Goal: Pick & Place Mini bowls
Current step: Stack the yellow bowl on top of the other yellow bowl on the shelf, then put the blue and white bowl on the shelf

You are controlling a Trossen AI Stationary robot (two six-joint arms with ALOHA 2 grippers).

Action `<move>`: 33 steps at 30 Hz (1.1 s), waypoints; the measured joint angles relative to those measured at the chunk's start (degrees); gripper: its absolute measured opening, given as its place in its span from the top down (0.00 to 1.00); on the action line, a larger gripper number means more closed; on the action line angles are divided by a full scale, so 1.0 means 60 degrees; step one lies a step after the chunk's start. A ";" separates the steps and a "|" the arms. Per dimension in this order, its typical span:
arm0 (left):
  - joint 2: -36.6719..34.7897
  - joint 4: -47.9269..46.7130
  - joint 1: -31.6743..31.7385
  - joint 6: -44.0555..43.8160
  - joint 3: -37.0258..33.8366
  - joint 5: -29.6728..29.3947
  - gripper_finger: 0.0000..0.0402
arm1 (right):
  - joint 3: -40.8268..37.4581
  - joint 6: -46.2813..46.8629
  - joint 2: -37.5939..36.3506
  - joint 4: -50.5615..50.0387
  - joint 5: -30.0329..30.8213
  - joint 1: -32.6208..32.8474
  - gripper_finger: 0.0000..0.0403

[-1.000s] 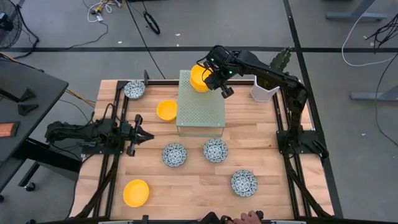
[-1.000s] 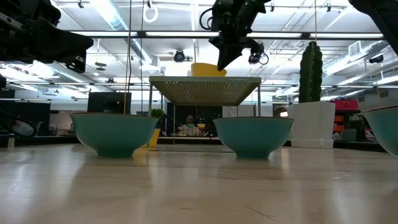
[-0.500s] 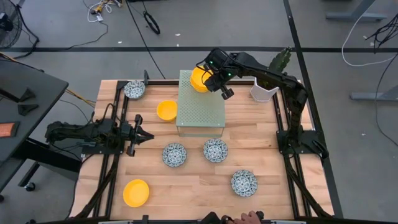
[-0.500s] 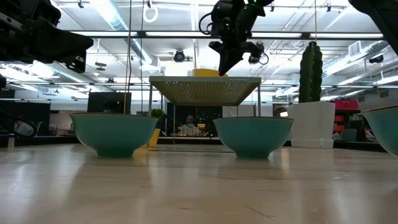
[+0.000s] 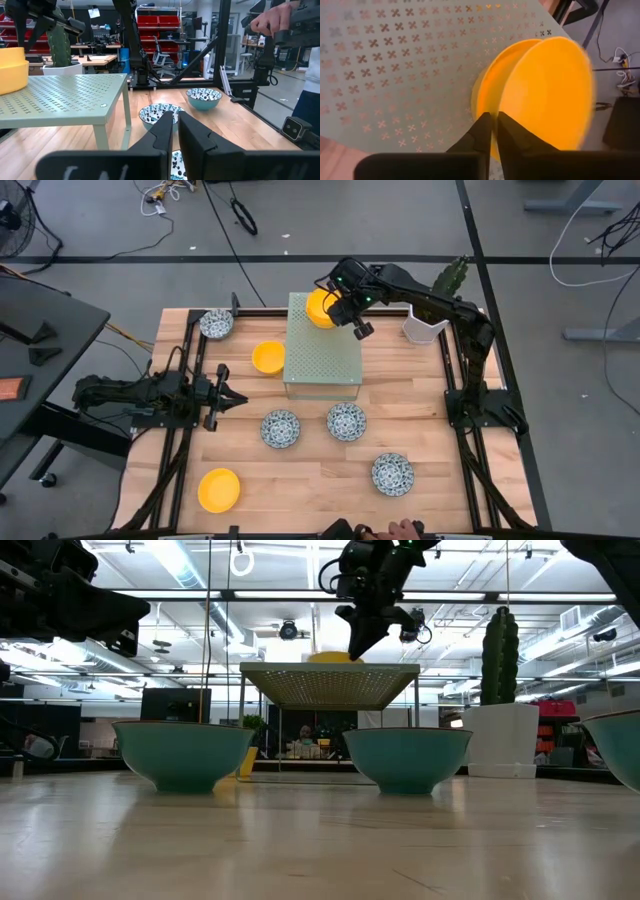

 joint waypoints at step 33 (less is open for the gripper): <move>0.0002 -0.0001 -0.0002 0.0002 0.0000 0.0000 0.91 | 0.0004 0.1731 -0.0437 0.0259 0.0568 0.0066 0.89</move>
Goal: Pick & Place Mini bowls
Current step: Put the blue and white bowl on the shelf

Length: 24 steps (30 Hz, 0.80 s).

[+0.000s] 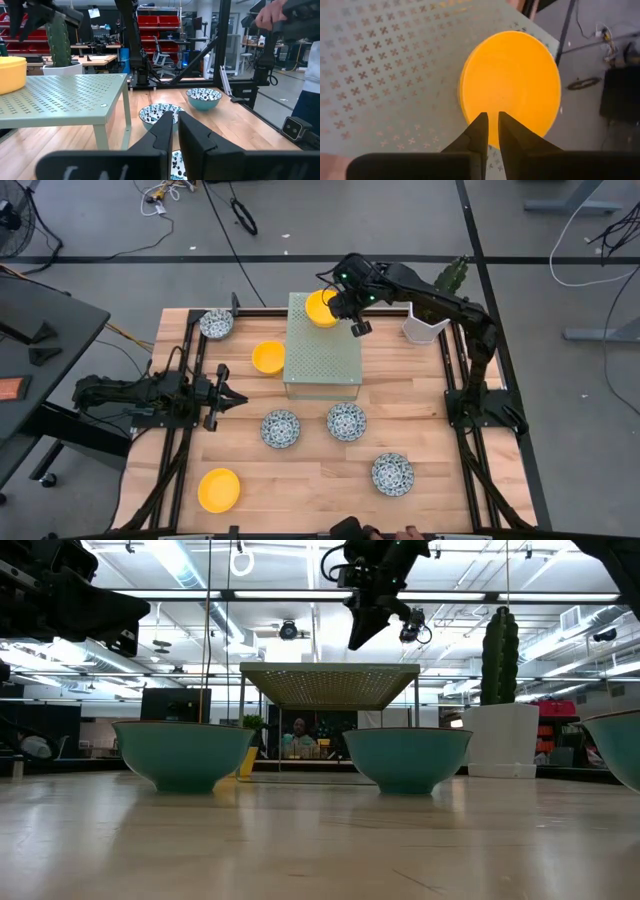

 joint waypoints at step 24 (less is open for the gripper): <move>0.0000 0.0002 0.0003 0.0000 -0.0001 0.0000 0.91 | 0.0004 0.3200 -0.1541 -0.0646 0.0354 0.0653 0.89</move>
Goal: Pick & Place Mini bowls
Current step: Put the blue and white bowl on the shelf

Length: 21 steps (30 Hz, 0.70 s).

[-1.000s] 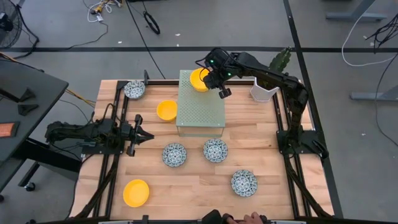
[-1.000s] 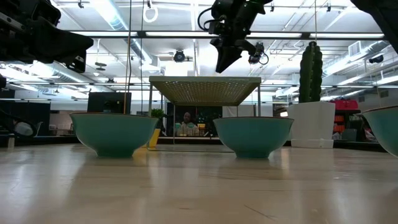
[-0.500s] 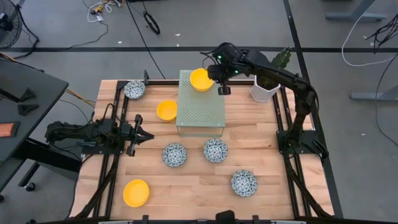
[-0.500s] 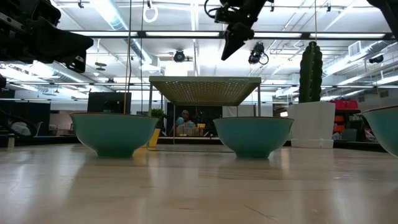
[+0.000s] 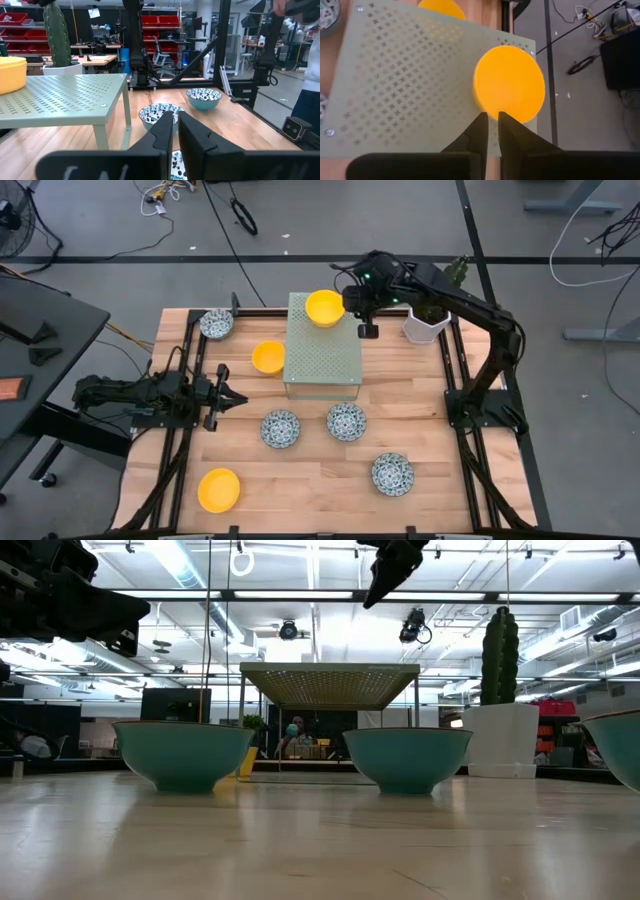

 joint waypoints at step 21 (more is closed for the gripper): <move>-0.0002 0.0000 -0.0002 -0.0002 -0.0002 0.0000 0.91 | -0.2968 0.0934 -0.1907 0.0006 0.0007 0.2276 0.89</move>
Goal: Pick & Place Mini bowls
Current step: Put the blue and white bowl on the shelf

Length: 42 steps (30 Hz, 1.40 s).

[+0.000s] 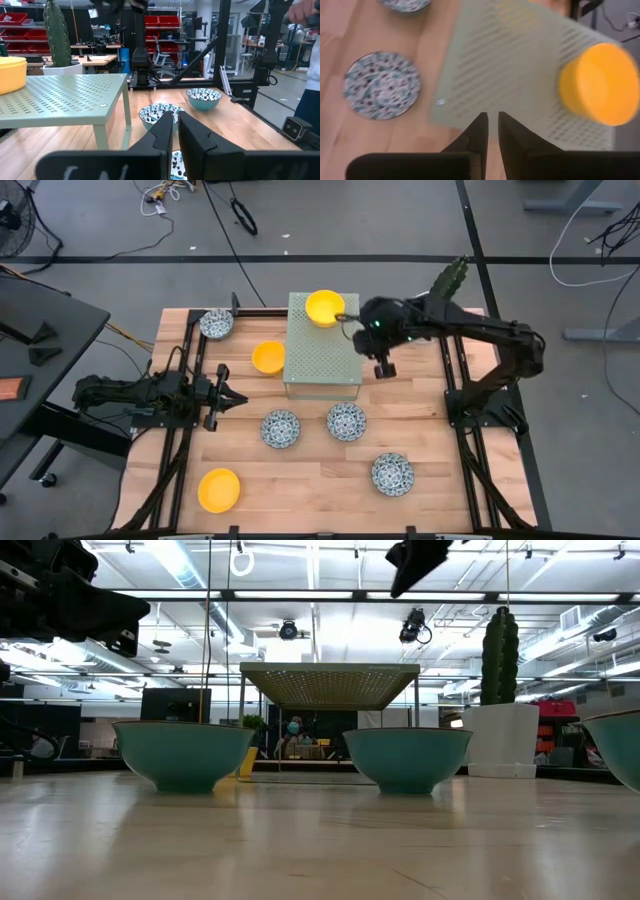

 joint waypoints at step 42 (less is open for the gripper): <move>0.0000 0.0000 0.0000 0.0002 0.0002 0.0000 0.91 | -0.2183 0.1292 -0.1535 0.0738 0.0004 0.5024 0.87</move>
